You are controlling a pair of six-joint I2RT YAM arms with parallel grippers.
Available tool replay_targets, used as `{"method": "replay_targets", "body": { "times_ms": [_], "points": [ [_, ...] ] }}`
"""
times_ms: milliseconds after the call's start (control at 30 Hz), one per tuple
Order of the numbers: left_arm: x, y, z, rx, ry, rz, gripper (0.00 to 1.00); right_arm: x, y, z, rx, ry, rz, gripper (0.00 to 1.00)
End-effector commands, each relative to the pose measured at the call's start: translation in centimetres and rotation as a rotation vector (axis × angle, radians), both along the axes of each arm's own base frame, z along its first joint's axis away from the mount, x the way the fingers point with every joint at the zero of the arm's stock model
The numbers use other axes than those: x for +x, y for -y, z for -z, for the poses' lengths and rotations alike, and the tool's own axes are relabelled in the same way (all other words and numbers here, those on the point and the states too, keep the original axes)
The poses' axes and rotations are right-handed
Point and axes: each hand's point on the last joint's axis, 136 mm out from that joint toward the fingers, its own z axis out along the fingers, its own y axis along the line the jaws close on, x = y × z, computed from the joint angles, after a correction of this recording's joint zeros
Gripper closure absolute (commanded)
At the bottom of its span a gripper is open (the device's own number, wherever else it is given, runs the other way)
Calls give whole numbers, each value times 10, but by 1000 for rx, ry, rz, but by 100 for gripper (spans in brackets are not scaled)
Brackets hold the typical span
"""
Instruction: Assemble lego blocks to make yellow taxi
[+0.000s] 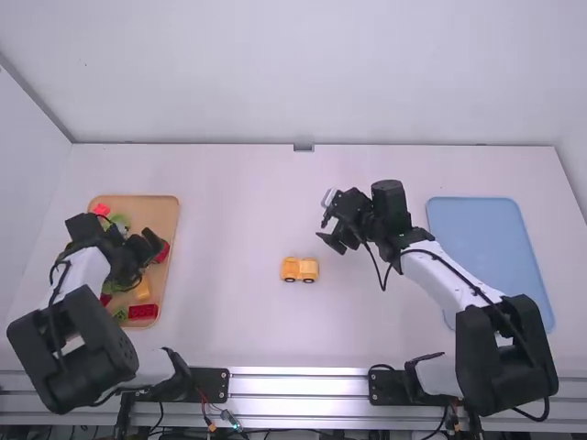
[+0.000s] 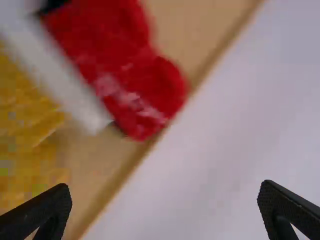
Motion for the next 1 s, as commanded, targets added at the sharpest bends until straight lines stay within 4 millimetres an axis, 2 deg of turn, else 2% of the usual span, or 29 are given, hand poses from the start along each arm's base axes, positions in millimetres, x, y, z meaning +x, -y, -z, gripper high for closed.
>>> {"method": "replay_targets", "body": {
  "times_ms": [0, 100, 167, 267, 367, 400, 433, 600, 733, 967],
  "points": [
    [-9, -43, -15, 159, -108, -179, 1, 2, 0, 0, 9, -14, 30, 2],
    [-18, -50, -19, 174, -201, -200, 1, 6, 4, 1, 1, -14, 58, 2],
    [-25, -62, -20, 201, -269, -272, 1, 5, 3, 1, 2, -15, 57, 1],
    [-26, -70, -15, 214, -328, -289, 1, 6, 4, 1, 1, -14, 58, 1],
    [-25, -70, -7, 181, -393, -276, 14, 6, 4, 1, 1, -14, 59, 2],
    [-25, -72, -5, 169, -411, -275, 21, 6, 4, 1, 1, -15, 59, 1],
    [-21, -72, 0, 158, -426, -262, 24, 5, 4, 1, 1, -15, 57, 1],
    [-15, -74, 16, 139, -470, -232, 23, 6, 4, 1, 1, -15, 59, 2],
    [-16, -74, 32, 127, -488, -229, 27, 6, 4, 1, 1, -15, 60, 1],
    [-18, -73, 36, 122, -492, -256, 36, 6, 4, 1, 1, -14, 60, 1]
  ]
}}
